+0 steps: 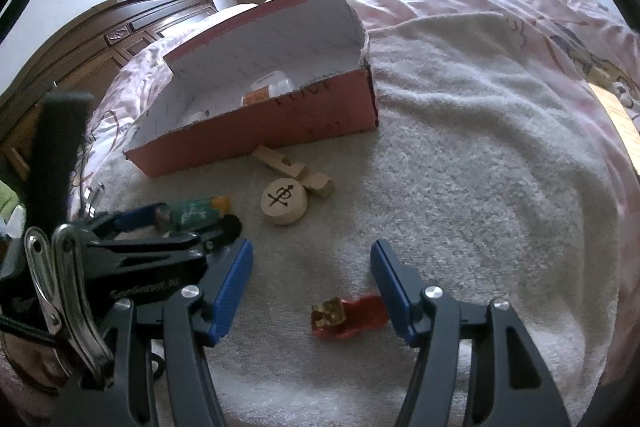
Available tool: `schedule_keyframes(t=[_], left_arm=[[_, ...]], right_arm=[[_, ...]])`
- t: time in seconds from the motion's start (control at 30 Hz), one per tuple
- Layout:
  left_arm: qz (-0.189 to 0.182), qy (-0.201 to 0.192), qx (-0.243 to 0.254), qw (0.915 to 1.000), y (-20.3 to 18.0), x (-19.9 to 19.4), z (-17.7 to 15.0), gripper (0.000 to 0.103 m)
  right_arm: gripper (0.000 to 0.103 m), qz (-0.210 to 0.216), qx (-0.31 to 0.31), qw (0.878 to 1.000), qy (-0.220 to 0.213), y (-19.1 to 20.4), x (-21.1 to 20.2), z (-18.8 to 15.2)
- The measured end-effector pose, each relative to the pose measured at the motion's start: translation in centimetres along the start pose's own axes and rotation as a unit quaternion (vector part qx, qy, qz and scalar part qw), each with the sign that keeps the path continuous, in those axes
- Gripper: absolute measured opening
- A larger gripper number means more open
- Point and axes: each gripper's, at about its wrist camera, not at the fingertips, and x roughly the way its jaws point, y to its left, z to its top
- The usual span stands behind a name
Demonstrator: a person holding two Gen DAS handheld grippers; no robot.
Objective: Organize rigid objects
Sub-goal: 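Grasp the green printed tube with the left tool, then lift the green tube with the left tool while the right tool grasps the wooden disc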
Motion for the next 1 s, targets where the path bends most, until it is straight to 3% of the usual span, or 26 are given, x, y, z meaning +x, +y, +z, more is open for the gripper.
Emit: schedule_keyframes(t=[0.27,0.37,0.57,0.77,1.0], left_arm=[[0.004,-0.007,0.002,1.0000,-0.2,0.1,-0.3,0.095],[0.004,-0.006,0.000,1.0000,-0.1,-0.3,-0.3,0.084],[0.001,-0.012,0.010,0.9999,0.4,-1.1,-0.6,0.084],[0.034,-0.057,0.030,0.9974,2.2,-2.9,-0.5,0.084],[0.036,-0.058,0.001,0.9977,5.6,-2.7,-1.1,0.084]], right_arm=[[0.065,-0.002,0.003,1.000,0.001,0.0,0.2,-0.1],[0.065,-0.003,0.002,1.000,0.001,0.0,0.2,-0.1],[0.065,-0.007,0.000,1.000,0.001,0.2,0.2,-0.1],[0.065,-0.008,-0.005,1.000,-0.007,1.1,0.2,0.3],[0.062,-0.005,-0.032,0.999,-0.002,3.4,1.5,0.9]])
